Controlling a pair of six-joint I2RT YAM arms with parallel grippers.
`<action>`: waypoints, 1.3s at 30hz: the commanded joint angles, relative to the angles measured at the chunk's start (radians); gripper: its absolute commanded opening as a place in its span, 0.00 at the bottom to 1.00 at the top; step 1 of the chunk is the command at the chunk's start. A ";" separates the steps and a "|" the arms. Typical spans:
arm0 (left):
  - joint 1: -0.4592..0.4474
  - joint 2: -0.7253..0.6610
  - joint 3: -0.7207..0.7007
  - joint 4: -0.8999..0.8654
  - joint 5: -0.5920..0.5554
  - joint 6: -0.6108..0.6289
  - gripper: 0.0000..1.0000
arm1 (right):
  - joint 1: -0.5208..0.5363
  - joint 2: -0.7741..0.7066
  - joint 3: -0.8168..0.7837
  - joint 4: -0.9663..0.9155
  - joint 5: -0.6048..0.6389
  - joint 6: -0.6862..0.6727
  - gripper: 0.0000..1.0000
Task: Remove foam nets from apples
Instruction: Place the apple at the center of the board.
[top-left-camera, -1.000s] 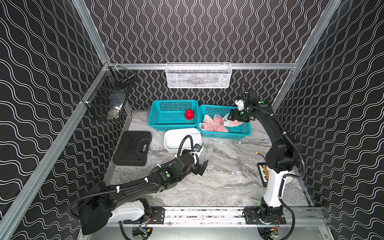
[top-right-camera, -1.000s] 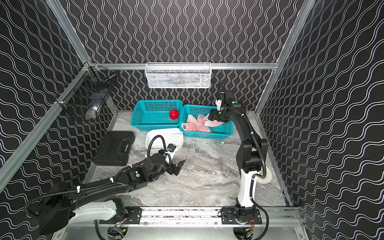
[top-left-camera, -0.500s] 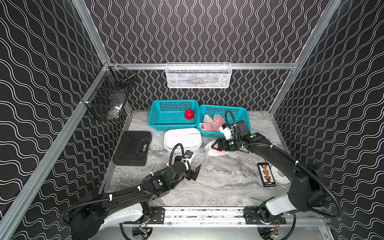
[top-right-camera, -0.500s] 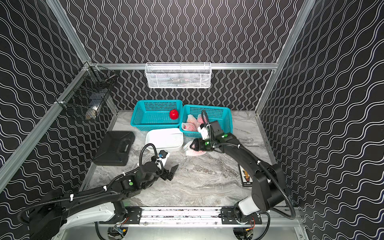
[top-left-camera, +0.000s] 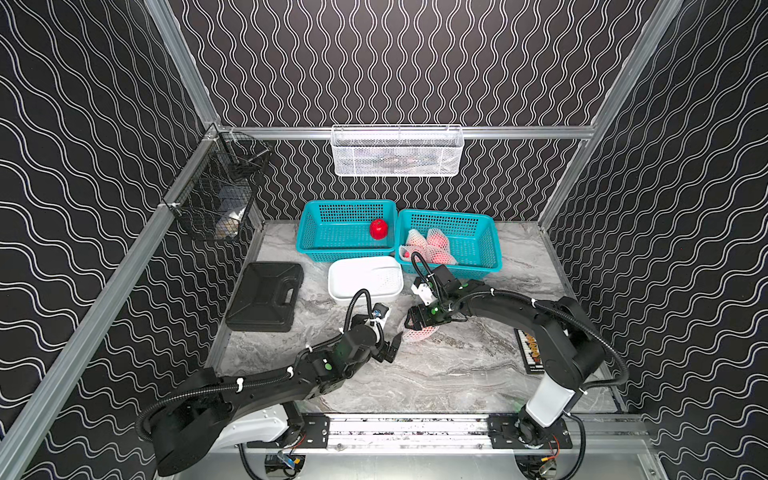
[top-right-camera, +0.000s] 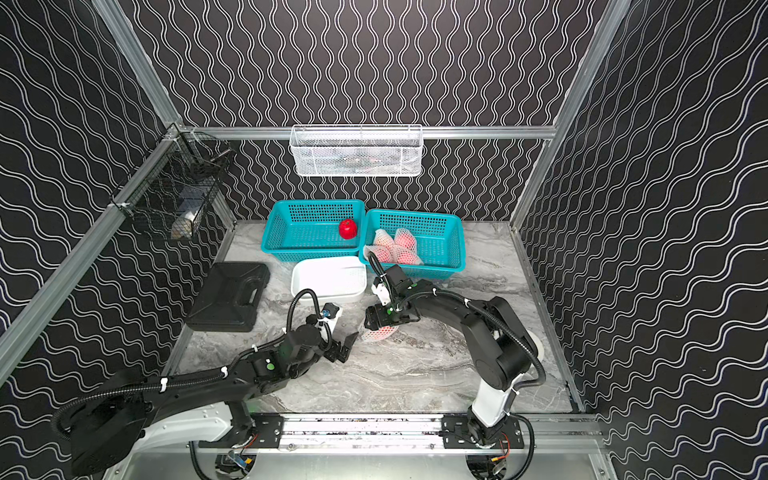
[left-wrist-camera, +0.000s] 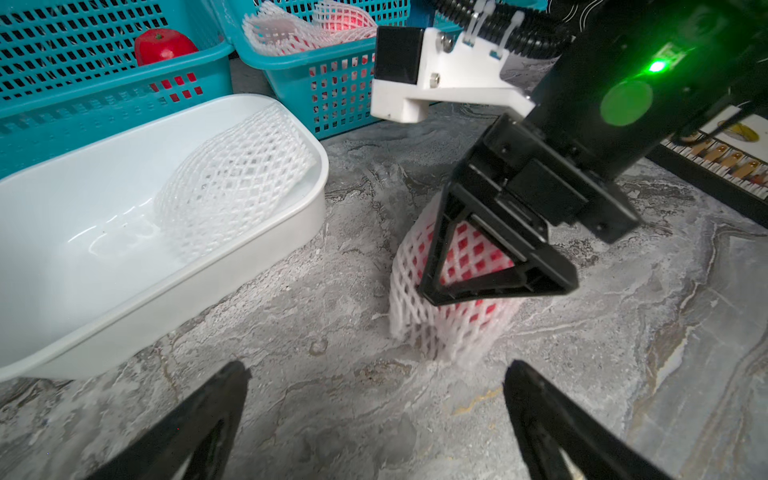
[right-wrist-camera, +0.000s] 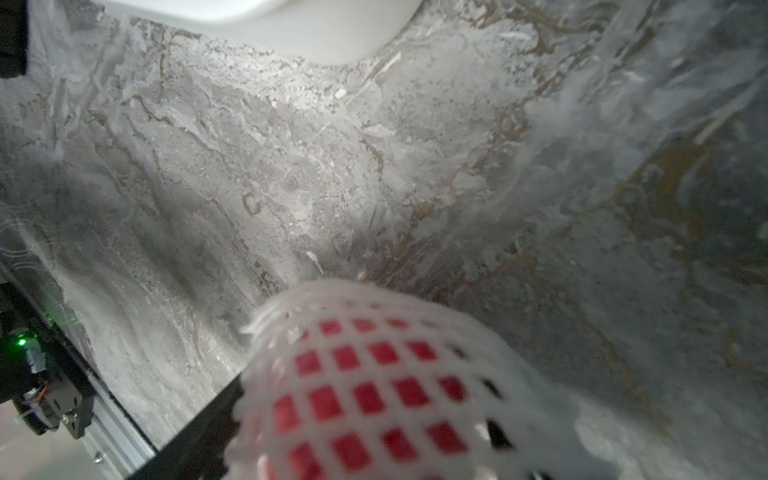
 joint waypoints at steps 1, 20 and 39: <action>0.001 0.005 0.014 0.018 -0.010 0.013 1.00 | 0.004 -0.003 0.019 0.049 -0.014 -0.025 0.92; 0.002 0.028 0.056 -0.017 -0.007 0.036 1.00 | -0.109 -0.290 -0.056 0.087 0.071 0.112 1.00; 0.002 0.039 0.077 -0.037 -0.003 0.032 1.00 | -0.424 -0.358 -0.292 0.298 -0.033 0.507 1.00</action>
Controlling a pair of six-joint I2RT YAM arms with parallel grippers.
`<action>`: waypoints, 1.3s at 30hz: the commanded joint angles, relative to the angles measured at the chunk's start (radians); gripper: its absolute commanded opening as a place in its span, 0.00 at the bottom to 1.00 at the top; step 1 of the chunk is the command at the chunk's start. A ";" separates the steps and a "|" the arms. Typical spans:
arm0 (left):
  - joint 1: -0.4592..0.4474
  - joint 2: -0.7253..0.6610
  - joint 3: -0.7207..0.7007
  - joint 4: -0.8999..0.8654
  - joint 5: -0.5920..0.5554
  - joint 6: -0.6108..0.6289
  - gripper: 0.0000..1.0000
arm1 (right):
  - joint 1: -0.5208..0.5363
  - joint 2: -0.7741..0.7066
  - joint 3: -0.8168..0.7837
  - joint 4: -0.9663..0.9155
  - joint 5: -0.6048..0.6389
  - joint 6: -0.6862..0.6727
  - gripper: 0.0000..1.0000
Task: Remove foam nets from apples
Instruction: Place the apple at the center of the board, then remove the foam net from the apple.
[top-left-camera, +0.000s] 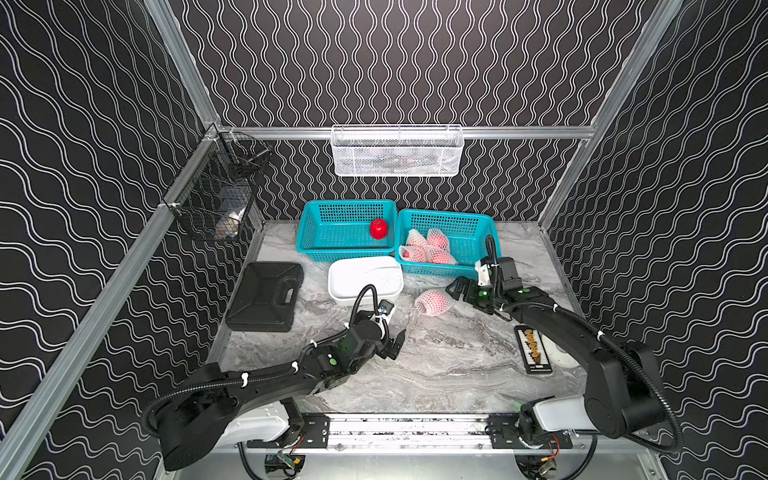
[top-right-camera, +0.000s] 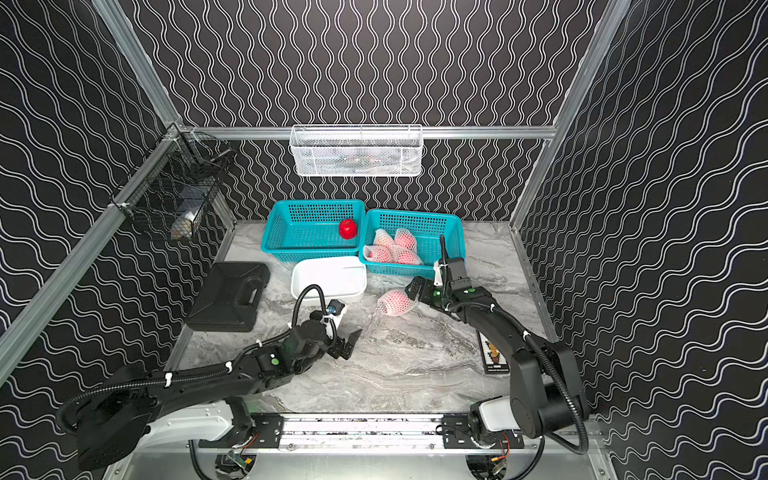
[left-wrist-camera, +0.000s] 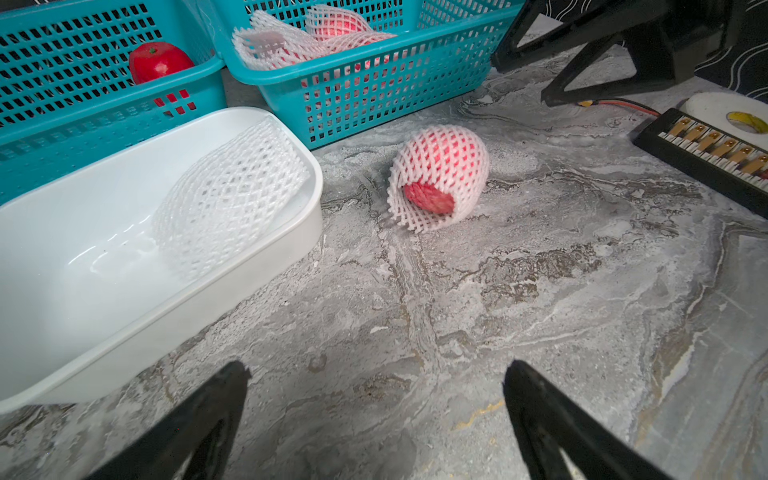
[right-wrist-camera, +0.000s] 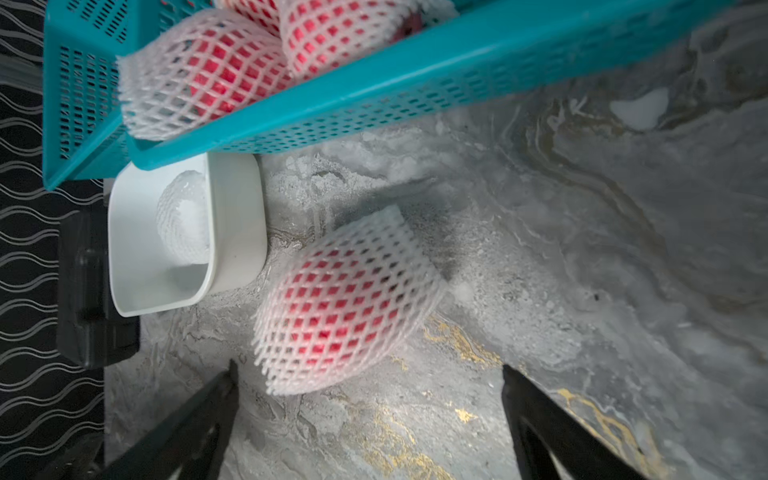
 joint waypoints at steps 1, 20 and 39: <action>0.002 -0.004 0.010 0.003 -0.003 0.003 1.00 | -0.059 -0.003 -0.056 0.142 -0.074 0.201 1.00; 0.002 -0.023 0.009 -0.009 -0.003 0.004 1.00 | -0.052 0.243 -0.204 0.760 -0.230 0.736 1.00; 0.002 -0.045 0.006 -0.034 -0.010 -0.004 1.00 | -0.005 0.362 -0.201 0.795 -0.147 0.690 0.90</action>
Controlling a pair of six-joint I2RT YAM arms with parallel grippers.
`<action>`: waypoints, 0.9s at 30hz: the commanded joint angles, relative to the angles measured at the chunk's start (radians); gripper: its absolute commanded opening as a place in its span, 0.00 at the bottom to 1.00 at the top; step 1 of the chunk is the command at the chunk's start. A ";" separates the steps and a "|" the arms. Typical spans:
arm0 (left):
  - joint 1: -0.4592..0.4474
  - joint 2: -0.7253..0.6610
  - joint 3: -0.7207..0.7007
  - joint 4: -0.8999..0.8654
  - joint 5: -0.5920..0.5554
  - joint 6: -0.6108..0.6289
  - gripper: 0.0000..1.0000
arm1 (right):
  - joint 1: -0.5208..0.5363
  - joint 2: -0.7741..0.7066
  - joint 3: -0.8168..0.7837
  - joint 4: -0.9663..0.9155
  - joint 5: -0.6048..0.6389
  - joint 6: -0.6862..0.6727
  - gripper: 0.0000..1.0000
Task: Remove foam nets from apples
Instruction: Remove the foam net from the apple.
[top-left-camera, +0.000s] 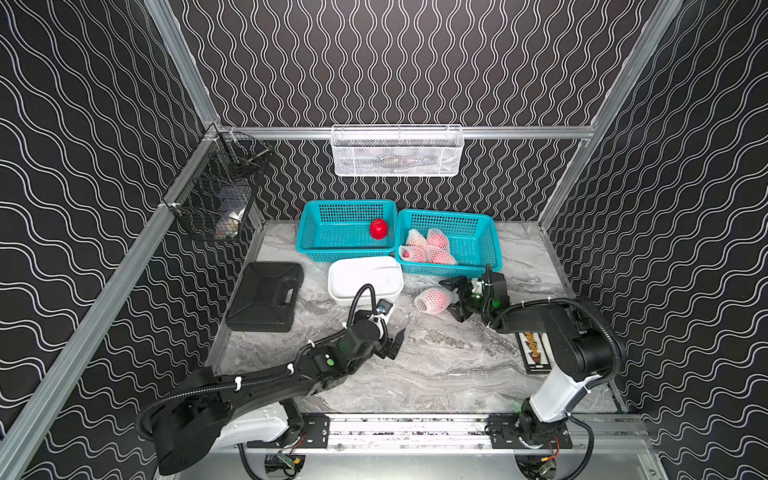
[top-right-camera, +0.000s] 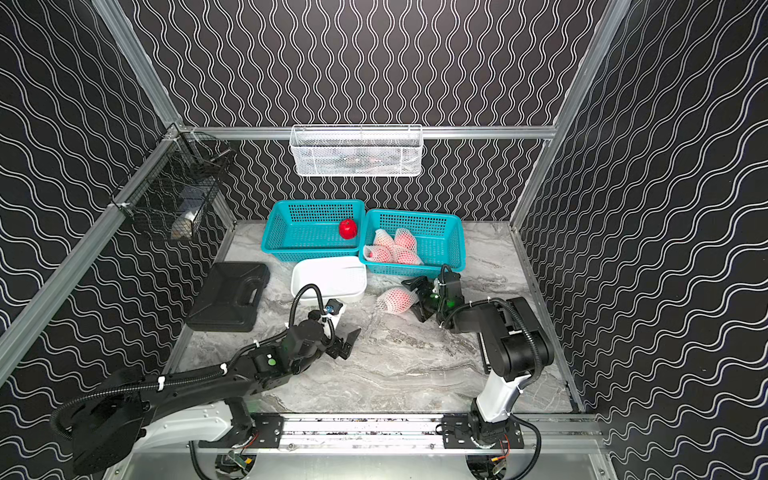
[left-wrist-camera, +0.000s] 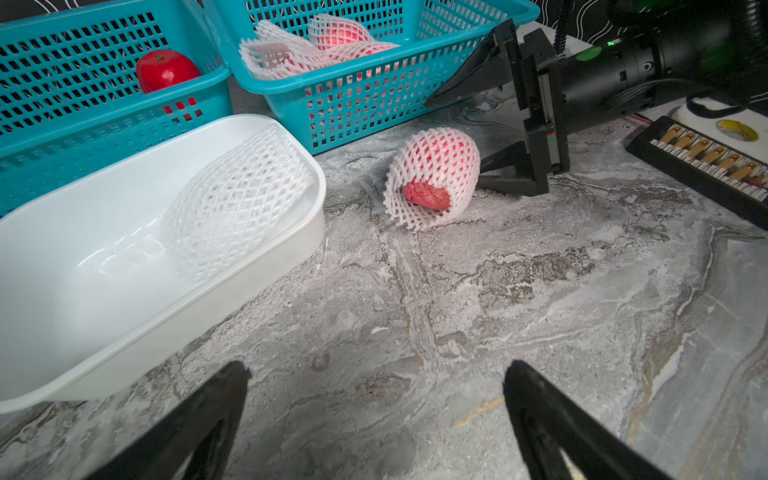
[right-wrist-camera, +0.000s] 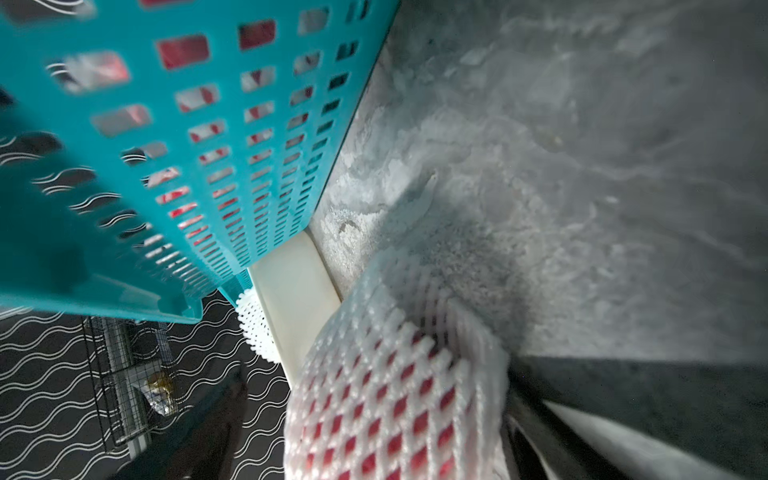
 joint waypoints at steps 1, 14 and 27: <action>0.002 -0.007 0.006 -0.008 -0.012 -0.003 1.00 | 0.004 0.012 -0.008 -0.008 0.046 -0.029 0.88; 0.002 0.014 0.015 -0.004 -0.012 0.003 1.00 | 0.044 -0.062 0.040 -0.139 0.049 -0.329 0.65; 0.001 0.018 0.026 -0.016 -0.006 0.011 1.00 | 0.099 -0.059 0.095 -0.183 0.078 -0.444 0.63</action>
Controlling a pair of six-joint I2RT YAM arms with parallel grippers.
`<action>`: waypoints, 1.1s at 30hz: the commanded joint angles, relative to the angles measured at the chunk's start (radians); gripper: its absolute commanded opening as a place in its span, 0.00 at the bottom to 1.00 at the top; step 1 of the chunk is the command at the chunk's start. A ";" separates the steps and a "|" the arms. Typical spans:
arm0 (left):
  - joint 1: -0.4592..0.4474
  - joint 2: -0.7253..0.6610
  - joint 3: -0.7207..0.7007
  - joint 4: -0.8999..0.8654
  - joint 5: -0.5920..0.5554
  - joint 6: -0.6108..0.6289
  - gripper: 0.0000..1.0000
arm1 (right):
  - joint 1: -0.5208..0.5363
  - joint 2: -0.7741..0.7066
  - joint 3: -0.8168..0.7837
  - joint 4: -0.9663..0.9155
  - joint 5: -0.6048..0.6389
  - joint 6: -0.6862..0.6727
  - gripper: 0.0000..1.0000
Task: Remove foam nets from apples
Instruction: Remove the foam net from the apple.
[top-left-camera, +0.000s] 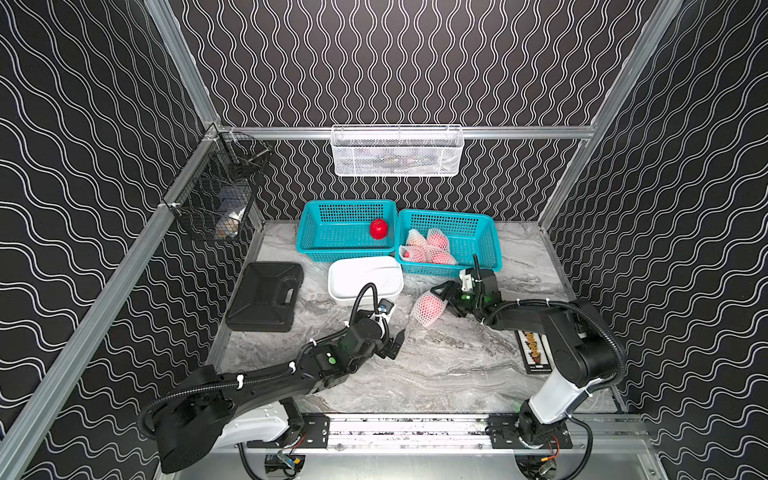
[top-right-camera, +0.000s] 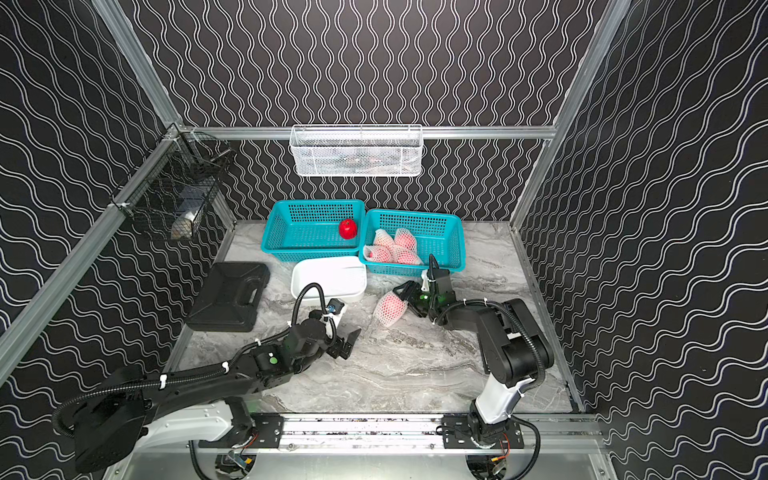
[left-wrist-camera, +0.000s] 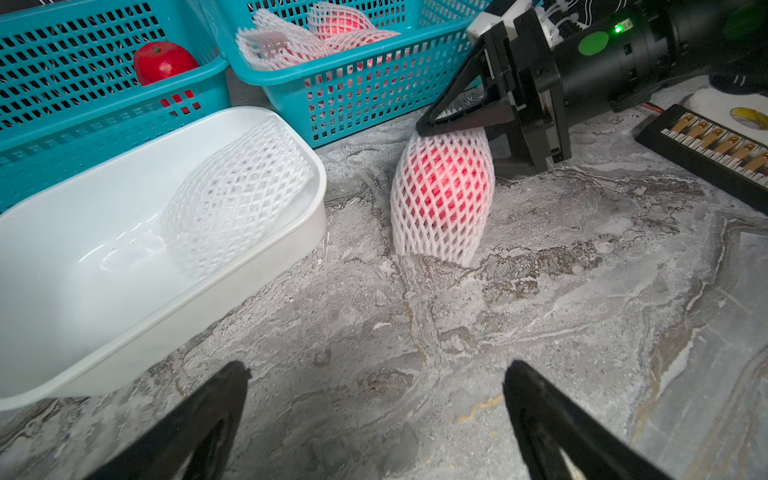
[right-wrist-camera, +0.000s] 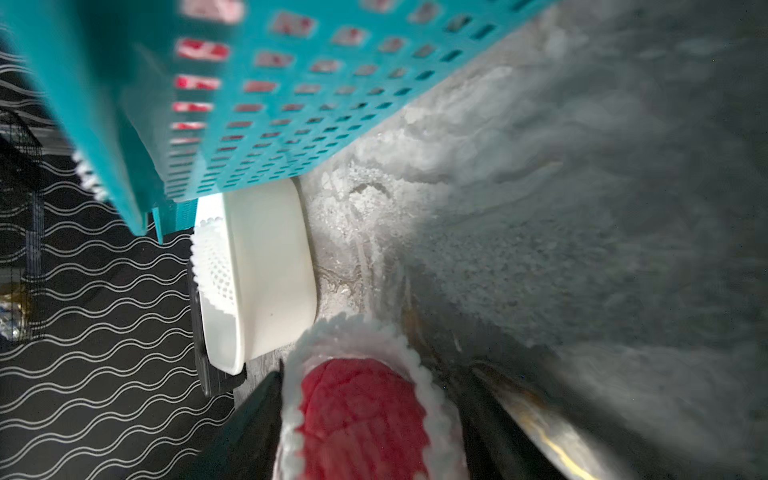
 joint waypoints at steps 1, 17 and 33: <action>0.002 -0.002 0.008 0.009 -0.003 0.010 1.00 | 0.015 -0.020 0.015 -0.015 0.024 -0.061 0.59; 0.000 -0.029 -0.009 -0.011 -0.028 0.000 1.00 | 0.076 -0.082 0.035 -0.100 0.052 -0.248 0.30; 0.002 -0.055 -0.023 -0.011 -0.056 0.001 1.00 | 0.272 -0.188 -0.032 0.023 0.074 -0.483 0.07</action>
